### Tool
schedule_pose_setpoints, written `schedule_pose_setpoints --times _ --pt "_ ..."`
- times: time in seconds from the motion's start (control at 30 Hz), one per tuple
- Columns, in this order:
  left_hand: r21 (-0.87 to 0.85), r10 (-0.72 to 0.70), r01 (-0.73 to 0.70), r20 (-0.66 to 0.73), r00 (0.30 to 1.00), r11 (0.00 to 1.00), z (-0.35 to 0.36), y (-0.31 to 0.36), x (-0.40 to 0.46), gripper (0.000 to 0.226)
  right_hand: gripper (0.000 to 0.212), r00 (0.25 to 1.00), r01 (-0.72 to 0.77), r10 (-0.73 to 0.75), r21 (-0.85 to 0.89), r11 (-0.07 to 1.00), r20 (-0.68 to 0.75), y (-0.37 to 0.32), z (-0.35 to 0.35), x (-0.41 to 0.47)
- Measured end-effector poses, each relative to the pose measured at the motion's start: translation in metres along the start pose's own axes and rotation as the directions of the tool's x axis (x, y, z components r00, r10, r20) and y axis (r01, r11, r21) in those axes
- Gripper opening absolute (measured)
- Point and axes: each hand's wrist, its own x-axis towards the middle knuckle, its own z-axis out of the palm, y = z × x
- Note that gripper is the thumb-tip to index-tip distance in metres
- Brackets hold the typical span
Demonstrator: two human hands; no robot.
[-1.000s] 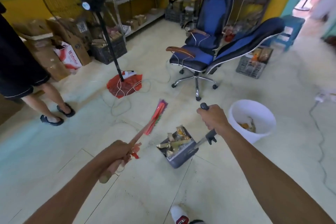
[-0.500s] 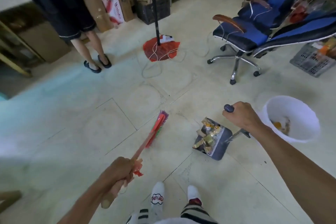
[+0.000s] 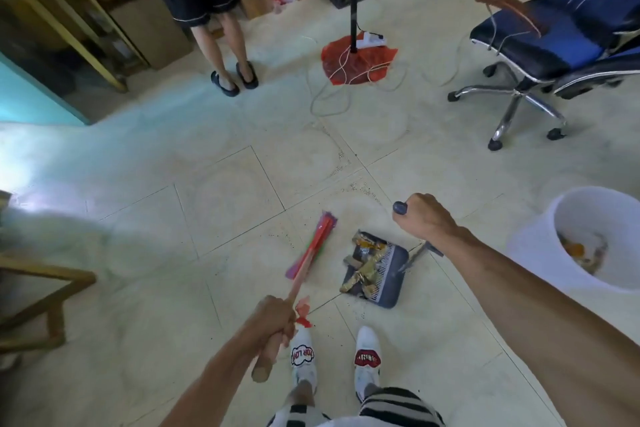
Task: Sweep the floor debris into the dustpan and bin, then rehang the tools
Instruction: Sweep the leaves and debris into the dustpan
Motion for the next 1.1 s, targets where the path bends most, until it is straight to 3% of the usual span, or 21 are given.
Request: schedule_pose_setpoints --times 0.17,0.27,0.43,0.6,0.77,0.87,0.97,1.1 --pt "-0.331 -0.125 0.198 0.229 0.965 0.922 -0.015 0.0 -0.015 0.028 0.041 0.999 0.03 -0.031 0.011 0.999 0.022 0.003 -0.003 0.01" --pt "-0.422 -0.133 0.237 0.262 0.956 0.875 -0.036 0.001 -0.026 0.033 0.043 1.0 0.028 -0.028 0.014 1.0 0.008 0.006 -0.005 0.015" --pt "-0.119 0.045 -0.031 0.112 0.993 0.992 -0.042 0.015 -0.039 0.04 0.042 1.0 0.02 -0.02 0.024 1.0 0.022 0.004 -0.005 0.019" --pt "0.085 0.074 -0.075 0.023 0.997 0.994 -0.014 0.027 -0.023 0.02 0.041 1.0 0.008 -0.009 0.024 1.0 0.026 0.005 -0.004 0.019" --pt "0.03 -0.027 0.022 0.171 0.985 0.999 0.02 0.036 -0.019 0.024 0.042 1.0 0.003 -0.003 0.043 0.999 0.002 0.009 -0.006 0.017" --pt "0.118 -0.049 0.023 0.221 0.974 0.993 0.006 0.062 -0.025 0.029 0.045 0.999 -0.034 0.037 0.071 0.997 -0.039 0.019 -0.008 0.005" --pt "0.302 0.034 -0.102 0.221 0.975 0.948 0.001 0.112 -0.036 0.024 0.045 0.991 -0.084 0.097 0.137 0.987 -0.091 0.025 -0.024 -0.01" --pt "0.35 0.212 -0.3 0.269 0.939 0.887 0.019 0.175 -0.06 0.017 0.045 0.96 -0.163 0.204 0.213 0.963 -0.19 0.031 -0.063 -0.036"
